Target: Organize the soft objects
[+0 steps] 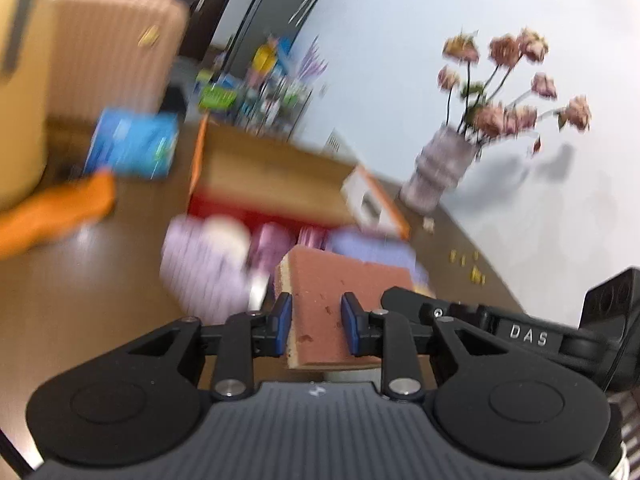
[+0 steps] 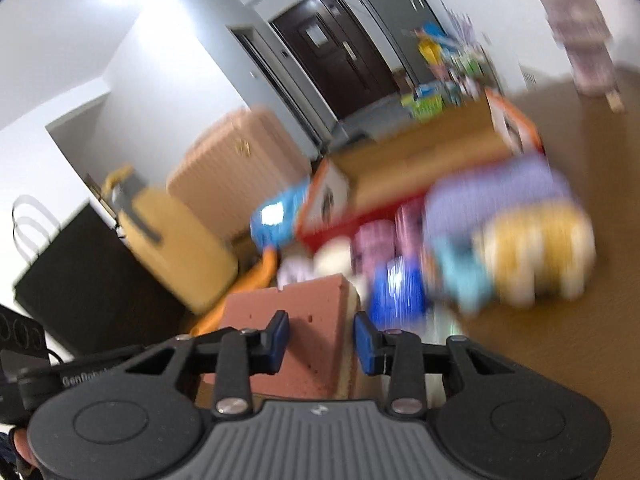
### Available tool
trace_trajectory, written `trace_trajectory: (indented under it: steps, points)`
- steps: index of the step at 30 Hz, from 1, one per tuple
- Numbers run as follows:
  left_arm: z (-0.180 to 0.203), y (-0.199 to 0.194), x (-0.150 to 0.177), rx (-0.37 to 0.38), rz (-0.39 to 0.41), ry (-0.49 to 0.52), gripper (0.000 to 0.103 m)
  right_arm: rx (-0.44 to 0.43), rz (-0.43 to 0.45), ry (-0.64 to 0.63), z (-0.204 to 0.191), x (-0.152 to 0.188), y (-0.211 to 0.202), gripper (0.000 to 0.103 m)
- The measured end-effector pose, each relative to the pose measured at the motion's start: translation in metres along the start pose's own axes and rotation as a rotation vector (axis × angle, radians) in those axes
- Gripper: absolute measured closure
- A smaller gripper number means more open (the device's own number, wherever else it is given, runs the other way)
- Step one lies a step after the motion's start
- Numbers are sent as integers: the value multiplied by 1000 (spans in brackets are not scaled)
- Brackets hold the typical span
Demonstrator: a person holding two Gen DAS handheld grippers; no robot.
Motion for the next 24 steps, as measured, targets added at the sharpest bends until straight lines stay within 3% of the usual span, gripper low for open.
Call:
trace_trajectory:
  steps: [5, 9, 13, 16, 20, 24]
  points:
    - [2, 83, -106, -14, 4, -32, 76, 31, -53, -9, 39, -104, 80, 69]
    - [-30, 171, -161, -74, -33, -117, 77, 40, -146, 47, 86, -152, 179, 69]
    - [-70, 247, -188, -187, -73, -155, 77, 62, -242, 109, 123, -161, 275, 69]
    - [-84, 281, -194, -283, -94, -47, 73, 79, -291, 137, 138, -158, 324, 69]
    - [-85, 285, -197, -296, -73, 29, 65, 89, -328, 137, 137, -146, 356, 69]
    - [-76, 272, -199, -283, -38, 56, 60, 51, -344, 99, 128, -143, 356, 68]
Point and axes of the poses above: each gripper's, at about its wrist camera, not at the fingertips, and y roughly the way its jaws point, z to its right, x to its underside, the point moved 7 cm from there along y, roughly the way its jaws point, and after that the axes turned 10 degrees about -y, right-handed, at the moved point
